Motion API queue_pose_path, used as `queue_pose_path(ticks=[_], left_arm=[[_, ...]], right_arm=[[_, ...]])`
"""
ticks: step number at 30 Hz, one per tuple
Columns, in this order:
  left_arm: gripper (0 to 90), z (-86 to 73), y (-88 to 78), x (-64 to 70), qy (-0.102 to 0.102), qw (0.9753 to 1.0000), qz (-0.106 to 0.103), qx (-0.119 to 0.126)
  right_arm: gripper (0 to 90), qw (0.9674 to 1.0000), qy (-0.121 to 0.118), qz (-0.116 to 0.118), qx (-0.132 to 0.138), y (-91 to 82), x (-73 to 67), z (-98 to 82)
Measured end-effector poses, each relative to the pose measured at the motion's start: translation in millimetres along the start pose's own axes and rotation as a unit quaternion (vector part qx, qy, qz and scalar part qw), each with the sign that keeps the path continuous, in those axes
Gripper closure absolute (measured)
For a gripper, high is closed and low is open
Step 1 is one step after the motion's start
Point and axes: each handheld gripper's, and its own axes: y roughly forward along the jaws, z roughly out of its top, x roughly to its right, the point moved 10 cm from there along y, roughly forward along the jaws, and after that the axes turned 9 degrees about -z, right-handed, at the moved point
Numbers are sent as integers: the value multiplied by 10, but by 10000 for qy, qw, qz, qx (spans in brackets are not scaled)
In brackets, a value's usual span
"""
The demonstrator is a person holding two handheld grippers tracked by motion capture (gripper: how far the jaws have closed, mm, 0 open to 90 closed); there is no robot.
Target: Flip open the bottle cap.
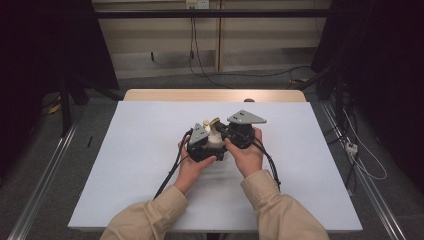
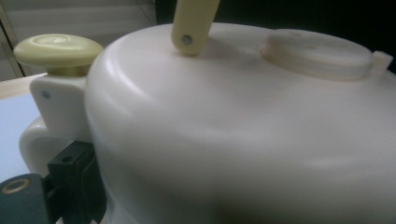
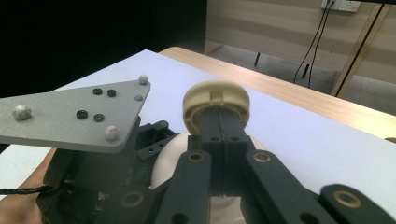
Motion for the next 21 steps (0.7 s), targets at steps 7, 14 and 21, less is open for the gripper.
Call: queue_pose_path(ticks=[7,14,21], left_arm=[[63,0,0,1,1,10000,3,-2],[63,0,0,0,-1,10000,4,-3],[63,0,-1,1,-1,10000,2,-6]], right_arm=[[900,10000,20,2,11,9,-2,5],[900,10000,24,2,-1,28,-3,17],[900,10000,5,-24,14,50,-7,36]])
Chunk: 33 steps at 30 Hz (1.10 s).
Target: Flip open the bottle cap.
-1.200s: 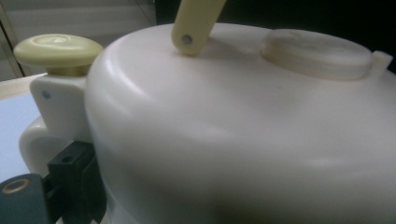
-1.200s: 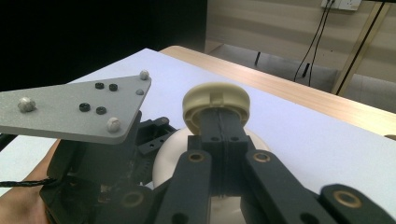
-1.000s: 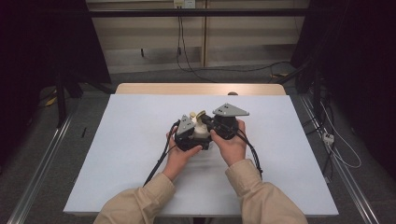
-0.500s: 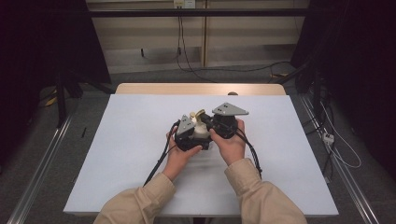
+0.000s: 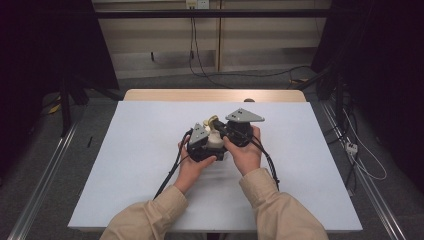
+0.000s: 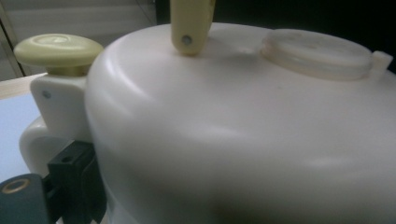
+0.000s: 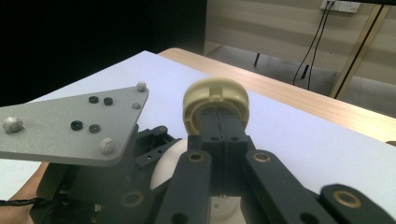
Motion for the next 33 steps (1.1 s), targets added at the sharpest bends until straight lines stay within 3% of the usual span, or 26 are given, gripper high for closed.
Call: queue_pose_path(ticks=[17,21,25,31,33], left_arm=[[60,-3,0,-4,12,10000,-30,12],[48,-20,-9,-1,132,9999,-55,-86],[45,-28,-14,-4,81,9999,-76,-117],[21,-82,-21,-10,-78,9995,-72,-289],[22,-107,-41,-9,7,9991,-55,-412]], right_arm=[[900,9999,-10,129,-61,2,-17,-16],[831,9999,-86,16,-86,-5,36,-33],[758,9999,-129,-75,-44,-23,99,-63],[516,9998,-122,-166,-39,-84,196,-125],[455,9998,-122,-131,-1,-125,215,-138]])
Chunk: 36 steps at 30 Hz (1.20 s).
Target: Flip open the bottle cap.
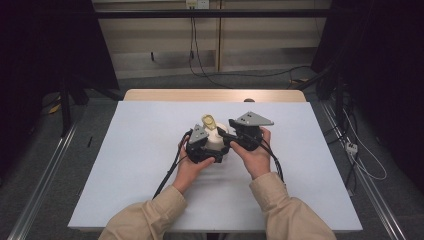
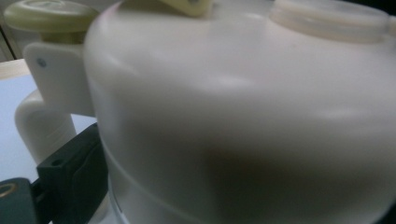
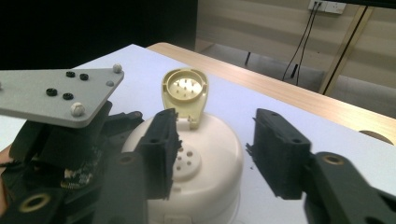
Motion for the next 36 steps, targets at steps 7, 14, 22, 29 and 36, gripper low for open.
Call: queue_pose_path(ticks=[7,14,22,29,36], left_arm=[[37,-24,-112,36,-19,9999,50,-104],[37,-63,-133,38,-22,9999,4,-137],[49,-93,-163,55,109,9997,51,-235],[68,-73,-365,52,46,9997,61,-218],[64,-72,-614,49,139,9996,91,-244]], right_arm=[[245,9999,9,143,70,-115,60,-92],[205,9998,127,125,99,-194,133,-214],[191,9997,206,70,104,-300,235,-327],[183,9996,269,45,47,-388,321,-507],[170,9996,276,47,19,-464,341,-676]])
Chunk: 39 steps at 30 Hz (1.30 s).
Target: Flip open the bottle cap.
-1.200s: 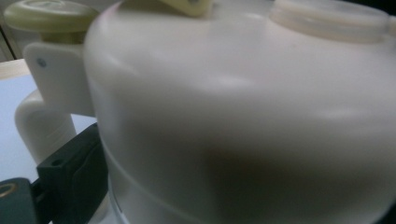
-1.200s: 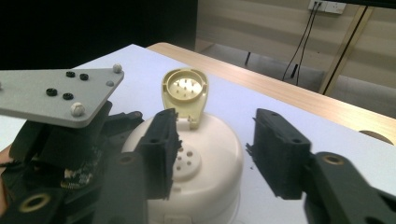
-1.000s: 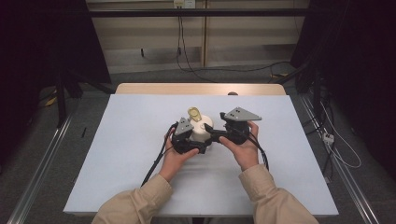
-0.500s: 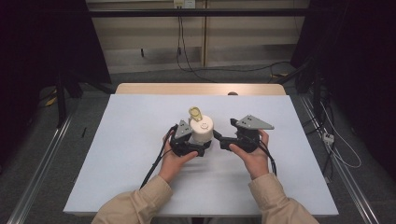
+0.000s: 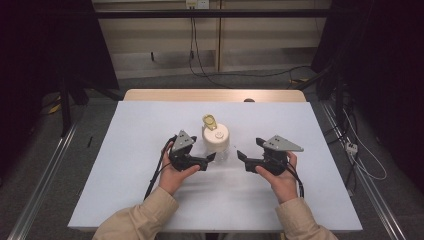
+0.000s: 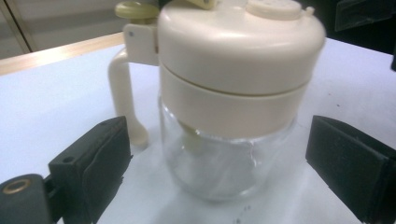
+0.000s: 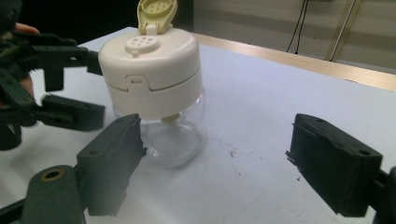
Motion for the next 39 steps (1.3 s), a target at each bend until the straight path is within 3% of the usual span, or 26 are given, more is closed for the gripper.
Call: queue_pose_path(ticks=[7,20,29,32,39], left_arm=[[59,-50,-235,-24,55,10000,-29,-31],[58,-143,-584,-87,110,9999,72,-56],[62,-232,-794,-161,13,9998,179,-83],[66,-258,-869,-189,86,9996,247,-127],[66,-320,-981,-206,-37,9997,235,-111]], right_arm=[[166,9999,-104,-26,33,-106,18,-119],[162,9999,12,-90,91,-314,140,-279],[158,9999,10,-73,127,-388,140,-328],[157,9999,15,-79,135,-416,146,-348],[151,9999,16,-68,74,-480,186,-419]])
